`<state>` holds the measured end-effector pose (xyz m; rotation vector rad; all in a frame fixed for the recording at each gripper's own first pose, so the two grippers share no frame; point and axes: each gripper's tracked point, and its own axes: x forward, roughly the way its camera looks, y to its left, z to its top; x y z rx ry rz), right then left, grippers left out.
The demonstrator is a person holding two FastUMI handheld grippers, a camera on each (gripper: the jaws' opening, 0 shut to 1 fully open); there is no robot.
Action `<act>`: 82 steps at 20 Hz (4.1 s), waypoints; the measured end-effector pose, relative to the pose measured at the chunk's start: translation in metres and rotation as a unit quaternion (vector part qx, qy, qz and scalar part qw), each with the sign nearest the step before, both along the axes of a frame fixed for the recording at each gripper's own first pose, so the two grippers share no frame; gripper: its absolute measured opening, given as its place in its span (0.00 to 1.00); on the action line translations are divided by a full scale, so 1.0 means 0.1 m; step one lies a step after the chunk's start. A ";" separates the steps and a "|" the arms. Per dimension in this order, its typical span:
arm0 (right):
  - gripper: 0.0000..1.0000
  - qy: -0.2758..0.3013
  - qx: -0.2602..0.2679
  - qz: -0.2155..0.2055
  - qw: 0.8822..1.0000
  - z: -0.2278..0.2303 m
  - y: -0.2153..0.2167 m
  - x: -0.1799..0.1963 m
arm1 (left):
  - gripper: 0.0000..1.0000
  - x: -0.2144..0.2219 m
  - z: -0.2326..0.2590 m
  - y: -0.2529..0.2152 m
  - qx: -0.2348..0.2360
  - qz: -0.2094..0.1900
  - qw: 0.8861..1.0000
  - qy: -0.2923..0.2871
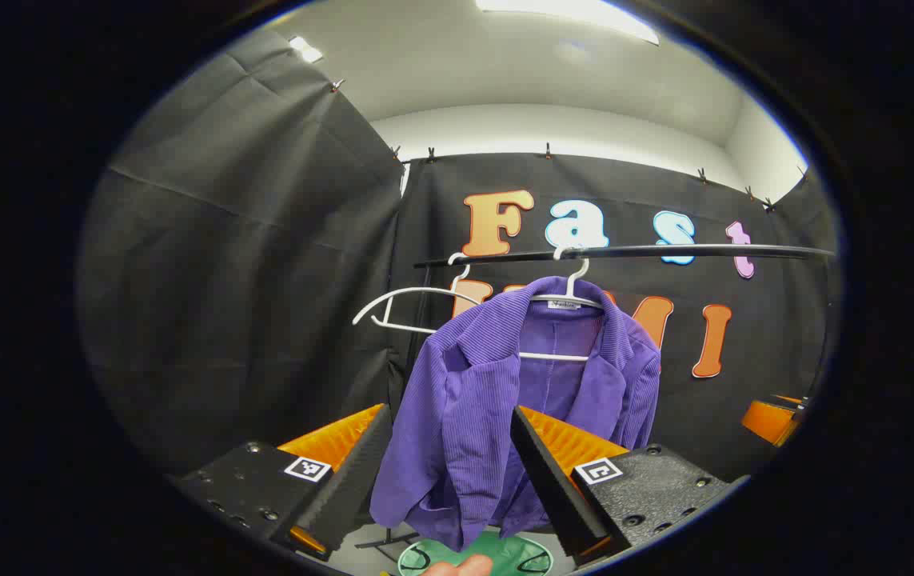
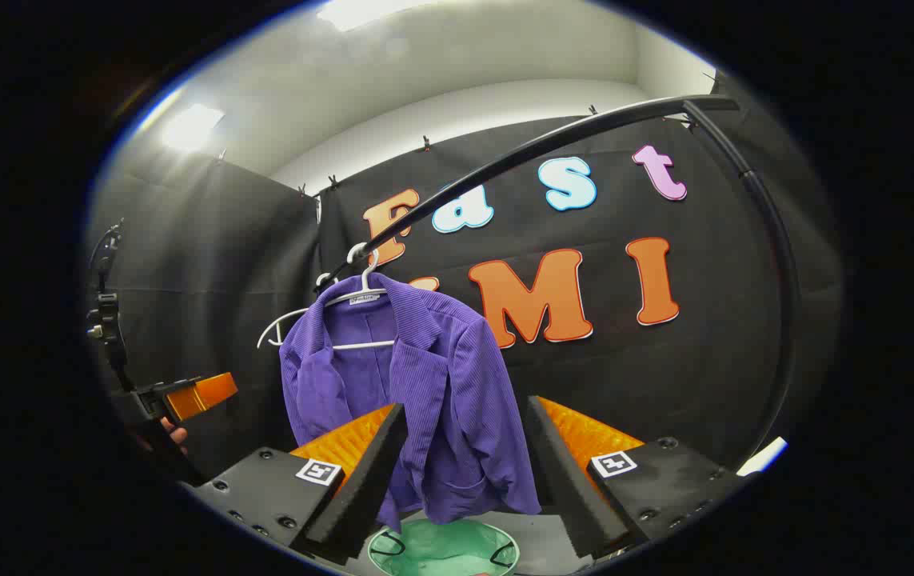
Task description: Grasp the clothes on the hanger with both hands and then place them into the laundry hamper below.
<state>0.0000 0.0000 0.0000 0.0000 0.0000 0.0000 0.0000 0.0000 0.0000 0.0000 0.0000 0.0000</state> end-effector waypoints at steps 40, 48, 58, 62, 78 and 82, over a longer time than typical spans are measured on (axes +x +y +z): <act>0.98 0.058 0.022 0.060 0.996 -0.70 0.79 1.16 | 0.92 -0.27 -0.06 0.67 -0.005 0.055 0.998 0.010; 0.98 0.069 -0.015 -0.038 0.997 -1.22 0.82 2.20 | 0.92 -0.23 -0.02 0.87 -0.012 0.038 0.999 0.000; 0.57 0.074 -0.026 -0.115 0.990 -1.45 0.35 2.47 | 0.96 -0.16 -0.27 0.88 -0.017 -0.031 0.999 0.039; 0.16 0.058 0.001 -0.059 0.997 -1.17 0.18 2.16 | 0.96 -0.04 -0.47 0.33 -0.048 -0.056 0.996 0.049; 0.16 0.045 -0.002 0.133 0.990 -0.62 0.05 1.56 | 0.96 1.64 -1.45 -0.60 0.057 0.124 0.991 0.017; 0.15 0.035 -0.011 0.117 0.992 -0.58 0.02 1.56 | 0.89 1.82 -1.48 -0.43 0.085 0.127 0.988 0.011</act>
